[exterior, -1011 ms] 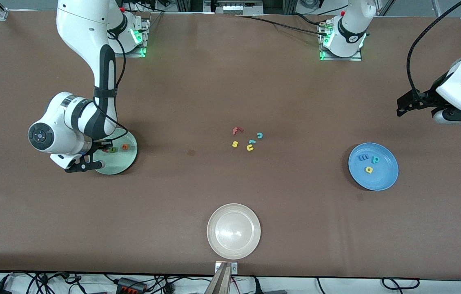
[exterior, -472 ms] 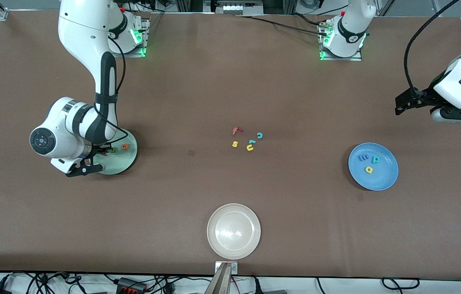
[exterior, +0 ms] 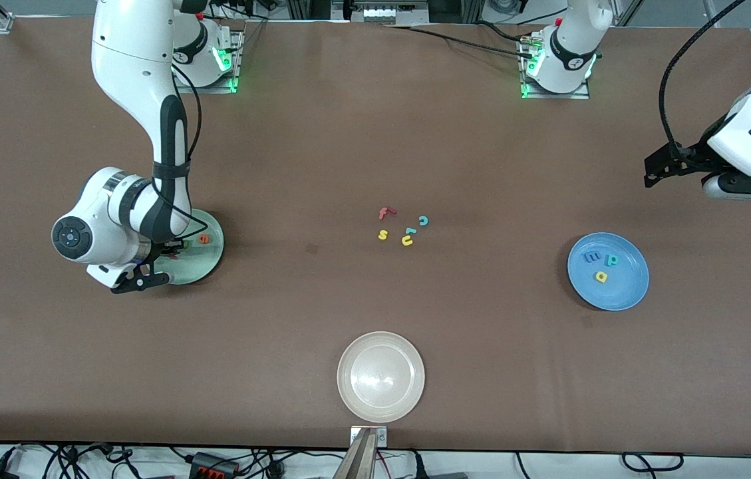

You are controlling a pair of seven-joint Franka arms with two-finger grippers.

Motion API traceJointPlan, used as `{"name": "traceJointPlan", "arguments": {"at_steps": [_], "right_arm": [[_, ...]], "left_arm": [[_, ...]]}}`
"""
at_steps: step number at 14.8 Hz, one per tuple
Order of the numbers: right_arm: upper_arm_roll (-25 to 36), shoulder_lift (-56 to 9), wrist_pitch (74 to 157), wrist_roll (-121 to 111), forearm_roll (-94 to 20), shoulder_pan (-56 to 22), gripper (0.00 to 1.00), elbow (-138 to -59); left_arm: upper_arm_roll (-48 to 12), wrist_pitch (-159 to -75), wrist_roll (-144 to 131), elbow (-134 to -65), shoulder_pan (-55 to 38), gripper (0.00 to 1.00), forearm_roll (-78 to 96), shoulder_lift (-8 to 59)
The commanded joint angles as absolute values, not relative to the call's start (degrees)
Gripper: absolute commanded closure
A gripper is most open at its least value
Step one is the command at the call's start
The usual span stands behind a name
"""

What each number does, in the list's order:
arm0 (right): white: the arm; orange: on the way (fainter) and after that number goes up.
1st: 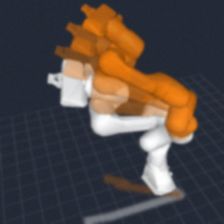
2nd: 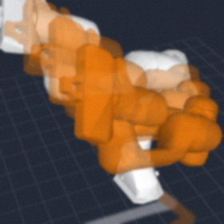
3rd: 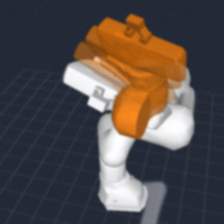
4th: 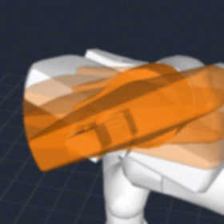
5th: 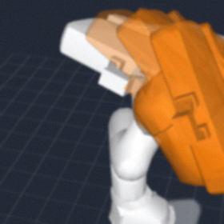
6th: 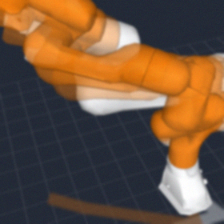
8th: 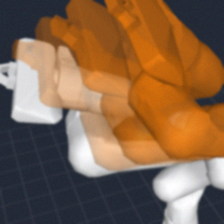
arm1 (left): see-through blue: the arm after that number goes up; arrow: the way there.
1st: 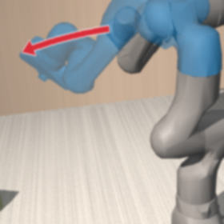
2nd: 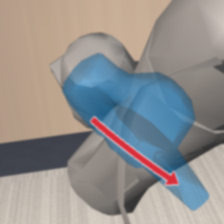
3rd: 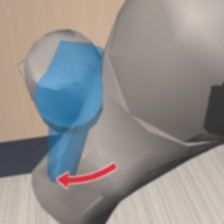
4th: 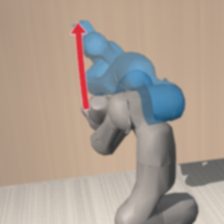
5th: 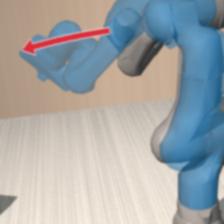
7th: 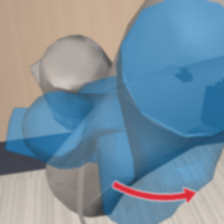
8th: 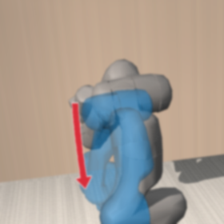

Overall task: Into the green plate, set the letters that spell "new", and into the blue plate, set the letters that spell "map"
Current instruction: 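Lower the pink w onto the green plate and open the right gripper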

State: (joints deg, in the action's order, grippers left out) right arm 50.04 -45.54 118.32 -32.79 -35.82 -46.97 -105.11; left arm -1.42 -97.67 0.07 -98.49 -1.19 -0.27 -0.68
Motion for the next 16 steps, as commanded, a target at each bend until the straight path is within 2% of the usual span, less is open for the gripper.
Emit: {"name": "traceJointPlan", "arguments": {"at_steps": [1, 3, 4, 5, 6, 7, 16], "right_arm": [[49.39, -45.70, 118.39, -35.42, -35.51, -45.44, 0.80, -104.15], [49.39, -45.70, 118.21, -36.03, -35.51, -44.83, 0.78, -104.15], [49.39, -45.70, 118.21, -36.47, -35.51, -44.74, 0.74, -104.15], [49.39, -45.70, 118.21, -36.47, -35.51, -44.39, 0.61, -104.15], [49.39, -45.70, 118.21, -35.69, -35.68, -43.95, 0.13, -104.15], [49.39, -45.62, 118.04, -35.51, -35.86, -43.86, 0.00, -104.15], [49.74, -44.30, 117.60, -35.60, -37.52, -43.77, 0.00, -102.75]], "left_arm": [[-1.23, -96.50, -0.18, -97.47, -1.58, 0.00, 0.35, -0.70], [-1.23, -96.50, -0.18, -97.47, -1.58, 0.00, 0.35, -0.70], [-1.23, -96.50, -0.18, -97.47, -1.58, 0.00, 0.35, -0.70], [-1.23, -96.42, -0.18, -97.47, -1.58, 0.00, 0.44, -0.70], [-1.23, -96.42, -0.18, -97.47, -1.58, 0.00, 0.44, -0.70], [-1.23, -96.42, -0.18, -97.47, -1.58, 0.00, 0.44, -0.70], [-1.23, -96.42, -0.44, -96.42, -2.11, 0.00, 0.35, -0.26]]}}
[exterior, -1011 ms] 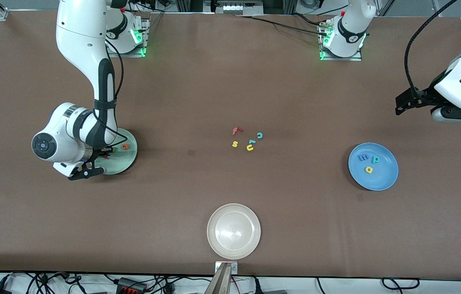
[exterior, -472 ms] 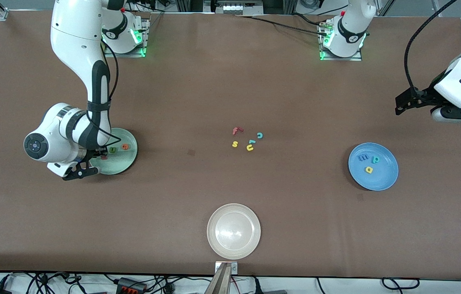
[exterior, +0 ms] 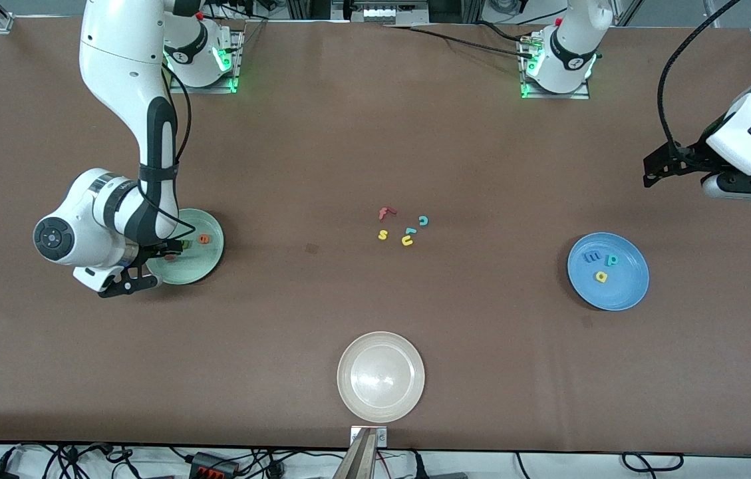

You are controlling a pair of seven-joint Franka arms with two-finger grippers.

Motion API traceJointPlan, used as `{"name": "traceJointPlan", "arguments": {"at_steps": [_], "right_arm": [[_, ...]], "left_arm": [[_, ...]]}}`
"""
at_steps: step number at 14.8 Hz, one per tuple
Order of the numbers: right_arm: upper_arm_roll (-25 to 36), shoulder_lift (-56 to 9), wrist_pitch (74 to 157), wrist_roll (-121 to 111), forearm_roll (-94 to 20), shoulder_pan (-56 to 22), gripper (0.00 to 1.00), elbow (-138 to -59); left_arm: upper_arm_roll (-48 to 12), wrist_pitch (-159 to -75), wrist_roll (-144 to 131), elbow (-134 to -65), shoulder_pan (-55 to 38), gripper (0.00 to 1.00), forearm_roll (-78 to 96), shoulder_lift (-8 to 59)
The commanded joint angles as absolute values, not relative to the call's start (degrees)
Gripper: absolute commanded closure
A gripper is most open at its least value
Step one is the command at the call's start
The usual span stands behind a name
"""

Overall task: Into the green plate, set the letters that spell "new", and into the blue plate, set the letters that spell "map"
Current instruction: 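Lower the pink w onto the green plate and open the right gripper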

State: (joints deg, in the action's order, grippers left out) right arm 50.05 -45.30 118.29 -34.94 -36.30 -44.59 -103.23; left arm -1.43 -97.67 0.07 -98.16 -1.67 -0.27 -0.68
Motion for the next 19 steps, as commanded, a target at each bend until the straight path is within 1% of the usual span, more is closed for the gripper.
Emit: {"name": "traceJointPlan", "arguments": {"at_steps": [1, 3, 5, 7, 9, 12, 13, 16, 18, 19], "right_arm": [[49.75, -44.30, 117.42, -35.68, -38.23, -43.86, 0.00, -102.05], [49.92, -44.30, 115.93, -35.94, -39.72, -43.59, 0.00, -101.08], [50.01, -44.21, 112.69, -35.60, -42.00, -43.42, 0.00, -99.41], [48.61, -41.68, 111.89, -32.19, -42.45, -42.19, 0.00, -98.53], [44.23, -37.81, 111.80, -25.96, -40.09, -39.56, 0.00, -98.53], [39.13, -32.54, 111.88, -15.16, -30.89, -37.80, 0.00, -98.44], [36.41, -30.52, 111.88, -11.64, -27.89, -36.14, 0.00, -98.35], [24.47, -23.84, 110.84, -2.23, -15.77, -27.54, 0.00, -98.09], [15.78, -20.14, 107.25, 2.44, -8.03, -19.82, 0.00, -96.95], [12.17, -18.21, 104.09, 3.85, -5.74, -15.86, 0.00, -95.64]], "left_arm": [[-1.23, -96.42, -0.35, -96.42, -2.11, 0.00, 0.44, -0.26], [-1.23, -96.42, -0.44, -96.42, -2.11, 0.00, 0.44, -0.26], [-1.23, -96.42, -0.44, -96.42, -2.11, 0.00, 0.44, -0.26], [-1.23, -96.42, -0.53, -96.42, -2.11, 0.00, 0.44, -0.26], [-1.23, -96.42, -0.44, -96.42, -2.11, 0.00, 0.44, -0.26], [-1.23, -96.42, -0.44, -96.42, -2.11, 0.00, 0.35, -0.26], [-1.23, -96.33, -0.44, -96.42, -2.11, 0.00, 0.35, -0.26], [-1.32, -96.33, -0.44, -96.42, -2.20, 0.00, 0.35, -0.26], [-1.32, -96.33, -0.44, -96.50, -2.20, 0.00, 0.35, -0.26], [-1.32, -95.98, -0.44, -96.42, -2.28, 0.00, 0.35, -0.26]]}}
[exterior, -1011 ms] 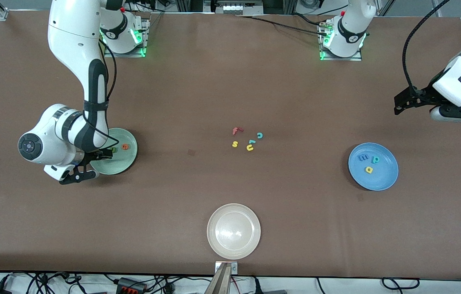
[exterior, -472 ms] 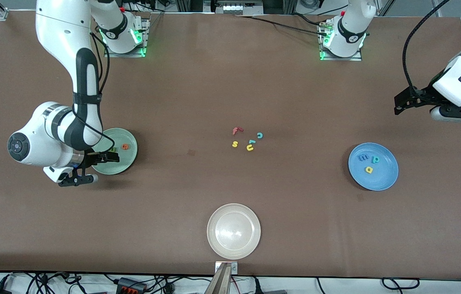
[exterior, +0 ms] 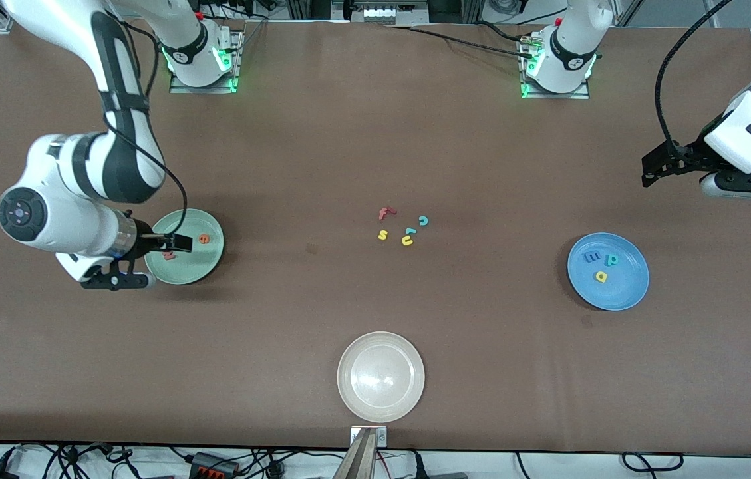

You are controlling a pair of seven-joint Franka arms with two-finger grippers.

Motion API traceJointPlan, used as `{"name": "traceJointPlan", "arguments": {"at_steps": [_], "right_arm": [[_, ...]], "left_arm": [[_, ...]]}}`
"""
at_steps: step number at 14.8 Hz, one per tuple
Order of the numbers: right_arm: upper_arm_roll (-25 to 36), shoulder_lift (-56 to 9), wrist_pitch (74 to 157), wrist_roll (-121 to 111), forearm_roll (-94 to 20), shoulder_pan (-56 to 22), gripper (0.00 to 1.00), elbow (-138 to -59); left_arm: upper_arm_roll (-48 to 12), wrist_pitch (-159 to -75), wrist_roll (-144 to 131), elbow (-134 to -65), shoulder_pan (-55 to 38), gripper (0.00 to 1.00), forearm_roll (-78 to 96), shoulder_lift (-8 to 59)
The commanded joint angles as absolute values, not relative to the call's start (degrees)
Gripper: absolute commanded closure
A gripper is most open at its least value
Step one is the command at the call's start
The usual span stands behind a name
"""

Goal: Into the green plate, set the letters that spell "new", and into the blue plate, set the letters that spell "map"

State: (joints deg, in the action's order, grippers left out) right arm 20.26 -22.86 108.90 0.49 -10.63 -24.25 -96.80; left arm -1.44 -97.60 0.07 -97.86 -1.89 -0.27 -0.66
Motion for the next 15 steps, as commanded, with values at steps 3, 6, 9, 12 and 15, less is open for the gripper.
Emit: {"name": "traceJointPlan", "arguments": {"at_steps": [3, 6, 9, 12, 15], "right_arm": [[6.60, -12.50, 95.90, 3.52, -4.22, -6.01, 0.00, -90.80], [3.35, -7.14, 93.43, 2.55, -4.48, 1.39, 0.00, -89.83], [2.20, -4.23, 88.08, 3.08, -2.91, 3.60, 0.00, -87.64], [2.11, -2.20, 87.89, -1.03, -1.41, 5.97, 0.00, -86.48], [2.02, -1.67, 88.59, -5.45, -0.88, 7.38, 0.00, -87.44]], "left_arm": [[-1.32, -95.27, -0.35, -96.42, -2.20, 0.00, 0.26, -0.26], [-1.32, -95.27, -0.35, -96.42, -2.20, 0.00, 0.18, -0.26], [-1.32, -95.19, -0.26, -96.42, -2.29, 0.00, 0.00, -0.26], [-1.32, -95.10, -0.18, -96.42, -2.46, 0.00, -0.09, -0.26], [-1.32, -95.10, 2.18, -96.24, -2.55, 0.00, -0.18, -0.18]]}}
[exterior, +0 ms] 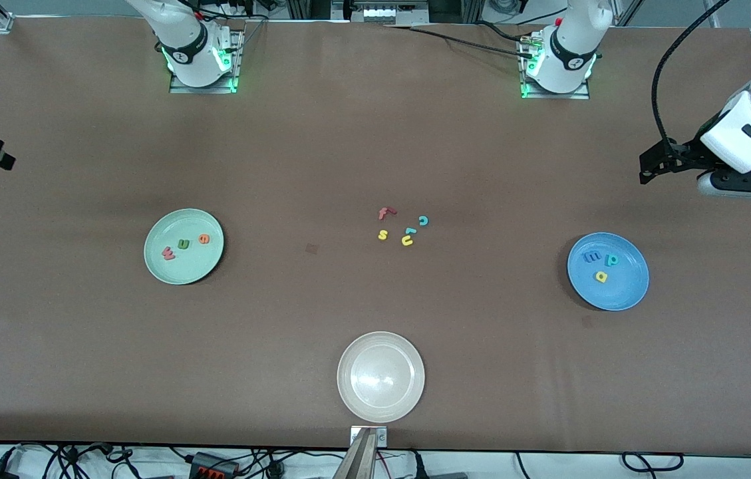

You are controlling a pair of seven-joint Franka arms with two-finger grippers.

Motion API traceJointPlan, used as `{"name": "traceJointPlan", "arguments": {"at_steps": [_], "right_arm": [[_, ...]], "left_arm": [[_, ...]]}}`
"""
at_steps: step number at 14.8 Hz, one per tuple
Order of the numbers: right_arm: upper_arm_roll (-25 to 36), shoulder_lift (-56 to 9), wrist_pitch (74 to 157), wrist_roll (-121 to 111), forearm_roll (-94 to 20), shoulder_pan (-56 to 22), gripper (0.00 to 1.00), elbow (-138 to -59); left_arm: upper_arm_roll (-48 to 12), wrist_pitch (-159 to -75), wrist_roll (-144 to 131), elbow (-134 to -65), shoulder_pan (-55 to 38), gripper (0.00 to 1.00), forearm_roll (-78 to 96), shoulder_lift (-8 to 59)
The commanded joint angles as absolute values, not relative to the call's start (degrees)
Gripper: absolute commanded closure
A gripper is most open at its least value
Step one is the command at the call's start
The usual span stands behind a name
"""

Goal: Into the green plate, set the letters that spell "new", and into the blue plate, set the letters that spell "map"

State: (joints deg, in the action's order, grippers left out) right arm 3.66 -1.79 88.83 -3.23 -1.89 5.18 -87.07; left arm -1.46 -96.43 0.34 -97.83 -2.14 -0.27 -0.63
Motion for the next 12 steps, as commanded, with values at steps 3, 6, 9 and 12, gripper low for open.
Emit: {"name": "traceJointPlan", "arguments": {"at_steps": [3, 6, 9, 12], "right_arm": [[1.85, -0.53, 89.83, -5.45, -0.79, 6.51, 0.00, -89.73], [1.76, 3.94, 91.84, -2.22, -0.70, 5.01, 0.00, -95.78], [1.93, 6.33, 92.11, -2.10, -0.70, 4.92, 0.00, -98.17], [2.20, 6.33, 92.02, -3.78, -0.70, 5.36, 0.00, -98.61]], "left_arm": [[-1.32, -95.01, 3.87, -96.06, -2.64, 0.00, -0.09, -0.18], [-1.32, -95.01, 3.78, -96.06, -2.55, 0.00, 0.00, -0.18], [-1.32, -95.01, 3.69, -96.06, -2.55, 0.00, 0.00, -0.18], [-1.32, -94.92, 3.69, -96.06, -2.55, 0.00, 0.00, -0.18]]}}
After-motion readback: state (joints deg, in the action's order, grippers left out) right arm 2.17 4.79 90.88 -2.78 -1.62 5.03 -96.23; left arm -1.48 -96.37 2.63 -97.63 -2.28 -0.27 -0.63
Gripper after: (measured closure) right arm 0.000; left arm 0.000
